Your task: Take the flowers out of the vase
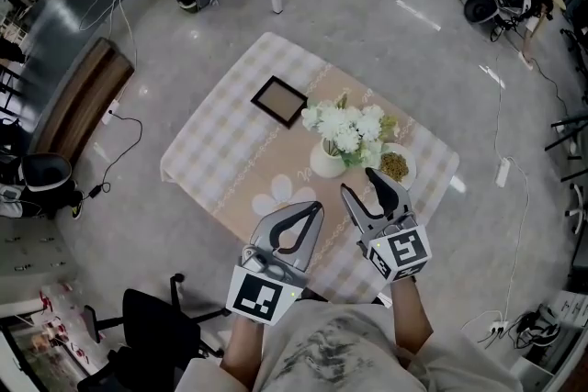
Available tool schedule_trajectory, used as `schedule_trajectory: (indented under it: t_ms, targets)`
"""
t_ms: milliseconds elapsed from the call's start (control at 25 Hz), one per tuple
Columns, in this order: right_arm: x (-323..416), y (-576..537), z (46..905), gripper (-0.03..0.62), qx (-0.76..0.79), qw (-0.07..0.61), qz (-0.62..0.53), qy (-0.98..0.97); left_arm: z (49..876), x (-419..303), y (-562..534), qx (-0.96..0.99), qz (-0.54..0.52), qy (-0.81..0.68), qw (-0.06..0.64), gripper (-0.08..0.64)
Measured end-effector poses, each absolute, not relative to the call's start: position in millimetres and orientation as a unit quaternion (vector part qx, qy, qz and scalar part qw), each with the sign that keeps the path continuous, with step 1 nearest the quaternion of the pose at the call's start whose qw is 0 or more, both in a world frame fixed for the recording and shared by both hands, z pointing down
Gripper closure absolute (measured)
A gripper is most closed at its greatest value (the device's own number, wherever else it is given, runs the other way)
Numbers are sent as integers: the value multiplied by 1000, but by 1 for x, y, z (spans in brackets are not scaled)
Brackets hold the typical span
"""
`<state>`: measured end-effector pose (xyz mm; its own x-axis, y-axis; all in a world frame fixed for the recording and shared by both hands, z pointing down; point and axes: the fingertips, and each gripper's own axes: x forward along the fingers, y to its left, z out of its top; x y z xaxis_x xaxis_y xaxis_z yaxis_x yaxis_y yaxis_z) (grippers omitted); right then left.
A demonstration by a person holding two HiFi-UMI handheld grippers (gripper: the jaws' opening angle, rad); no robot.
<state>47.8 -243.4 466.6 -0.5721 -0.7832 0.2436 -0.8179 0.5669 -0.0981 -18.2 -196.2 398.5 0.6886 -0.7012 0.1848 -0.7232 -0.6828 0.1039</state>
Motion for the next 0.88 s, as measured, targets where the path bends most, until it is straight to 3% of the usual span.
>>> schedule_trajectory:
  t_ms: [880]
  targets:
    - [56, -278, 493, 236, 490, 62, 145, -857, 408, -12, -202, 916, 74, -384, 88, 551]
